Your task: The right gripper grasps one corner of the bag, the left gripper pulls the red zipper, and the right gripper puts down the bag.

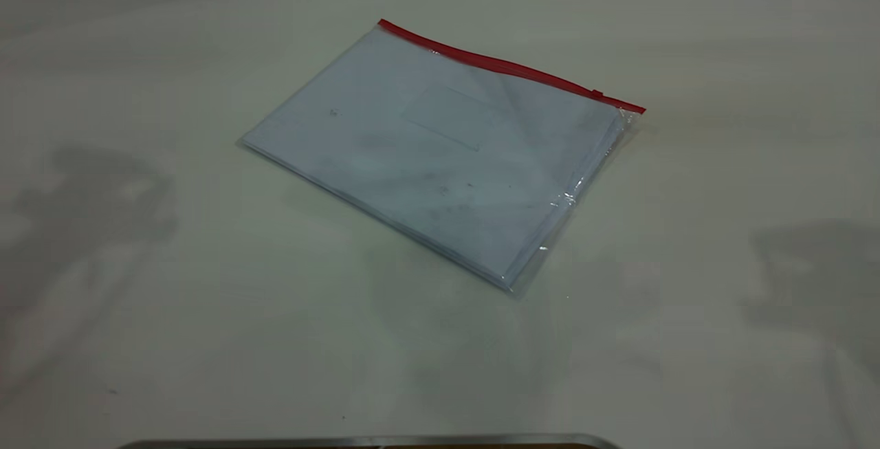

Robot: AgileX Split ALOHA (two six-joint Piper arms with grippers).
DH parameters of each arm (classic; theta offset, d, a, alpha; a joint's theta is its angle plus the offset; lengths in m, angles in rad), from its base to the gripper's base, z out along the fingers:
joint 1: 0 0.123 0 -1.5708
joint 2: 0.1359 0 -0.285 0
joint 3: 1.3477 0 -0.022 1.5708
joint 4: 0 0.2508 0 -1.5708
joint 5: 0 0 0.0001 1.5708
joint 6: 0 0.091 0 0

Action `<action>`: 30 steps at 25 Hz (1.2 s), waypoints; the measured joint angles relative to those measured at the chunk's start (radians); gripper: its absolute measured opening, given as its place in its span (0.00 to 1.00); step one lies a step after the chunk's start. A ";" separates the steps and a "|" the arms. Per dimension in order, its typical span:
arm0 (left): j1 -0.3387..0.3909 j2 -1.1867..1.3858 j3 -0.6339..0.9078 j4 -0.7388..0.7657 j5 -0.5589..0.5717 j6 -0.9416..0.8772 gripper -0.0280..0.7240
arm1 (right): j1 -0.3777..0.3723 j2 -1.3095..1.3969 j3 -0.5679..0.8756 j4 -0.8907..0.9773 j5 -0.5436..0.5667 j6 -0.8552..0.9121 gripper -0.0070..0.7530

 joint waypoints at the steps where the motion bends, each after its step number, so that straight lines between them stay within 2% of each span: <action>1: 0.000 0.028 -0.016 -0.023 0.009 0.041 0.82 | 0.001 0.045 -0.003 0.037 -0.036 -0.019 0.71; 4: 0.000 0.113 -0.065 -0.077 0.030 0.120 0.82 | 0.025 0.198 -0.027 0.165 -0.088 -0.107 0.71; 8: 0.000 0.203 -0.131 -0.119 0.076 0.159 0.82 | 0.042 0.368 -0.110 0.330 -0.084 -0.290 0.71; 13: 0.000 0.266 -0.183 -0.128 0.101 0.163 0.82 | 0.042 0.554 -0.261 0.549 0.012 -0.567 0.71; 16: 0.000 0.268 -0.184 -0.129 0.101 0.165 0.82 | 0.042 0.662 -0.349 0.703 0.107 -0.750 0.71; 21: 0.000 0.268 -0.184 -0.129 0.126 0.165 0.82 | 0.042 0.805 -0.440 0.906 0.228 -0.976 0.71; 25: 0.000 0.268 -0.184 -0.129 0.129 0.165 0.82 | 0.039 0.900 -0.481 0.970 0.235 -1.047 0.71; 30: 0.000 0.268 -0.184 -0.130 0.130 0.165 0.82 | -0.011 1.012 -0.539 0.983 0.240 -1.061 0.71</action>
